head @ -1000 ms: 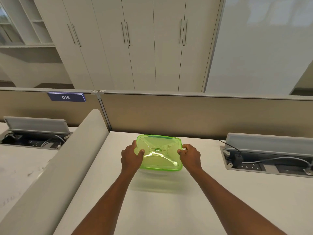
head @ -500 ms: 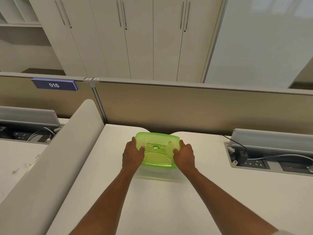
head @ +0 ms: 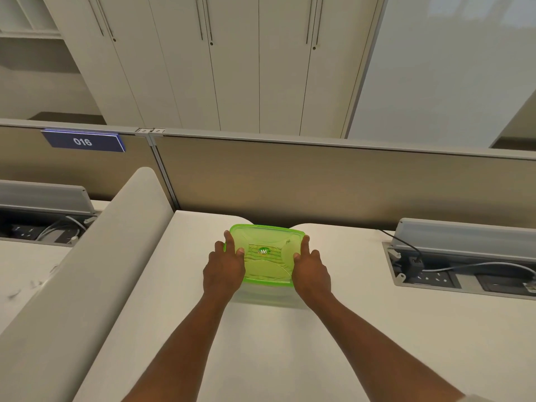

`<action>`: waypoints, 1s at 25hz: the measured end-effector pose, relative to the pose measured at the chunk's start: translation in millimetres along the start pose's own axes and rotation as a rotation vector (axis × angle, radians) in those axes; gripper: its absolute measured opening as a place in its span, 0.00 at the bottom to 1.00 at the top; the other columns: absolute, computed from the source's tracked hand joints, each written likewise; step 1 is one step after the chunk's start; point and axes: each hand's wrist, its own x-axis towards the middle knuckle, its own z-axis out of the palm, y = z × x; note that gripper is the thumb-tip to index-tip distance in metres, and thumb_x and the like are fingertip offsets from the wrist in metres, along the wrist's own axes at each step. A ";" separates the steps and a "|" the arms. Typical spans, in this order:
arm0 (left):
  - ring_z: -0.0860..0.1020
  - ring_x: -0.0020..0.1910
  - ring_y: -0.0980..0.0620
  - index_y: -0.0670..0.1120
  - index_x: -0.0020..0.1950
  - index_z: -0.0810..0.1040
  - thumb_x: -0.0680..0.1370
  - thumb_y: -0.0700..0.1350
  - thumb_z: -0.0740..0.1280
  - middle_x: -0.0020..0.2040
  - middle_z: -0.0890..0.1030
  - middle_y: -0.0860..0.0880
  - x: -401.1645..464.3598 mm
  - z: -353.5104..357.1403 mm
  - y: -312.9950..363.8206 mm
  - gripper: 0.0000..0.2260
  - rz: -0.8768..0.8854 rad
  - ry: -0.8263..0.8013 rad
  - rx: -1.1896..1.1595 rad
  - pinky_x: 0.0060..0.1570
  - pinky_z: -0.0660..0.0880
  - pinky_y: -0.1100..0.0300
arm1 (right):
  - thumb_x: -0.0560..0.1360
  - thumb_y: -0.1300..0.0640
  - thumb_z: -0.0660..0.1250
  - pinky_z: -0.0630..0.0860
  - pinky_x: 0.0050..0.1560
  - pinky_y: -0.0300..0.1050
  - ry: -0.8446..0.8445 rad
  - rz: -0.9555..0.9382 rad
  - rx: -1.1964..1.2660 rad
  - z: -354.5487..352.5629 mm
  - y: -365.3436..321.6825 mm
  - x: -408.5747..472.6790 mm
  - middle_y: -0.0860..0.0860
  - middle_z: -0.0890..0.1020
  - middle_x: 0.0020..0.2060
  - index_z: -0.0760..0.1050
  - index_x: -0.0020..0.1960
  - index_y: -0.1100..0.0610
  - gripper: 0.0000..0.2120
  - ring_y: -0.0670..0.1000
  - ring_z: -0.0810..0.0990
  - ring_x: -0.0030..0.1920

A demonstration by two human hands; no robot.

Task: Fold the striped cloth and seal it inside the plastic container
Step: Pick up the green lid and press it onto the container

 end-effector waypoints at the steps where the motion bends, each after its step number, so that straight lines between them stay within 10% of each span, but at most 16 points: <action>1: 0.75 0.58 0.39 0.48 0.79 0.48 0.83 0.55 0.49 0.67 0.68 0.42 0.2 1.0 -0.1 0.26 0.003 -0.003 0.012 0.48 0.74 0.47 | 0.82 0.49 0.48 0.68 0.41 0.49 -0.004 0.002 0.000 1.3 0.3 -0.9 0.57 0.74 0.54 0.44 0.78 0.49 0.25 0.61 0.79 0.49; 25: 0.79 0.49 0.37 0.56 0.79 0.44 0.81 0.58 0.48 0.51 0.80 0.40 3.0 3.8 -9.7 0.28 -0.012 -0.032 -0.001 0.47 0.73 0.49 | 0.83 0.51 0.45 0.70 0.44 0.50 -0.068 -0.025 -0.083 -0.2 1.2 0.3 0.59 0.79 0.52 0.42 0.78 0.52 0.26 0.61 0.78 0.51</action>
